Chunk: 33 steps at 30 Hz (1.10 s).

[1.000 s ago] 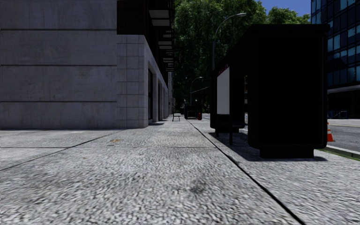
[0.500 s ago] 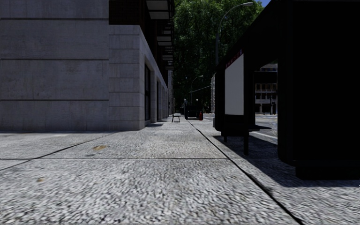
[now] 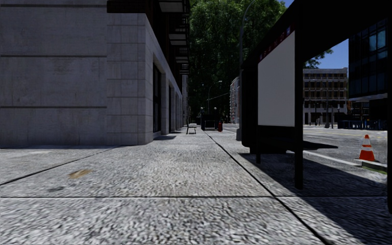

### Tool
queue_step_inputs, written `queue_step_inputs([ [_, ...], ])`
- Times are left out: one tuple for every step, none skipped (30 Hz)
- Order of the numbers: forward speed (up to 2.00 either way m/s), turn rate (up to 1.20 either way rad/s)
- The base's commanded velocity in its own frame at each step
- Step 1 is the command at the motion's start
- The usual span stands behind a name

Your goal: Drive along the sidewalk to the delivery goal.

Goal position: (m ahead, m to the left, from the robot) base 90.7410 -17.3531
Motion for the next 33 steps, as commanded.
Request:
queue_step_inputs([
  [2.00, 0.00],
  [2.00, 0.00],
  [2.00, 0.00],
  [2.00, 0.00],
  [2.00, 0.00],
  [2.00, 0.00],
  [2.00, 0.00],
  [2.00, 0.00],
  [2.00, 0.00],
  [2.00, 0.00],
  [2.00, 0.00],
  [2.00, 0.00],
  [2.00, 0.00],
  [2.00, 0.00],
  [2.00, 0.00],
  [2.00, 0.00],
  [2.00, 0.00],
  [2.00, 0.00],
  [2.00, 0.00],
  [2.00, 0.00],
  [2.00, 0.00],
  [2.00, 0.00],
  [2.00, 0.00],
  [2.00, 0.00],
  [2.00, 0.00],
  [2.00, 0.00],
  [2.00, 0.00],
  [2.00, 0.00],
  [2.00, 0.00],
  [2.00, 0.00],
  [2.00, 0.00],
  [2.00, 0.00],
  [2.00, 0.00],
])
